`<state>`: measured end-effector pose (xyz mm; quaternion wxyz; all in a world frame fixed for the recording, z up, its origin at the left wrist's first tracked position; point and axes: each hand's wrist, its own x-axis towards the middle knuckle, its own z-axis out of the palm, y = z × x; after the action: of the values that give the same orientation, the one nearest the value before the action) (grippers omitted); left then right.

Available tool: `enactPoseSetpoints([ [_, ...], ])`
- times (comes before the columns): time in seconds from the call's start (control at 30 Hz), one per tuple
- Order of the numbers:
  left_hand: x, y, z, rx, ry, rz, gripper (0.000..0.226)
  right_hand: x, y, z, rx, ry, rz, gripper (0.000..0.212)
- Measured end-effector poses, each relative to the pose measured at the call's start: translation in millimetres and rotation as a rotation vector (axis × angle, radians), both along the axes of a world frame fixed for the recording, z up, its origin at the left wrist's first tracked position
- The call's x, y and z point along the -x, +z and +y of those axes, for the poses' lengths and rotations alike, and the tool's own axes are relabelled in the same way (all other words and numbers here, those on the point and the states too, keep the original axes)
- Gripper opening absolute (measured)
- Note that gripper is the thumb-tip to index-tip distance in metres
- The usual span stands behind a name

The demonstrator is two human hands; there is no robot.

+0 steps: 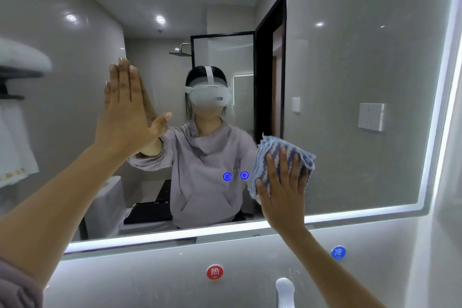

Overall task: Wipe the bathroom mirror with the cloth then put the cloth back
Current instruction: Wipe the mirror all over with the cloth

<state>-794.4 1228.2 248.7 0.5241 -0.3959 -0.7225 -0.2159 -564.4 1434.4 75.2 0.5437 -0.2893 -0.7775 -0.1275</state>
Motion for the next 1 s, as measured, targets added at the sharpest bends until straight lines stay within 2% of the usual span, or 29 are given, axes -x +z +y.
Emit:
enactPoseSetpoints([
  [0.33,5.1,-0.8,1.7,-0.019,-0.018,0.011,0.103,-1.2,88.6,11.9,-0.095,-0.052,0.011,0.064],
  [0.53,2.9,-1.0,0.6,-0.025,-0.026,0.014,0.103,-0.5,91.9,12.9,-0.147,-0.049,0.039,0.062],
  [0.73,4.4,-0.6,1.6,-0.029,-0.037,0.021,0.103,-4.6,49.8,16.6,-0.160,-0.026,-0.058,0.060],
  [1.0,9.4,-0.3,3.3,-0.037,-0.028,0.029,0.105,-19.7,-72.7,17.4,-0.173,0.000,-0.256,0.060],
])
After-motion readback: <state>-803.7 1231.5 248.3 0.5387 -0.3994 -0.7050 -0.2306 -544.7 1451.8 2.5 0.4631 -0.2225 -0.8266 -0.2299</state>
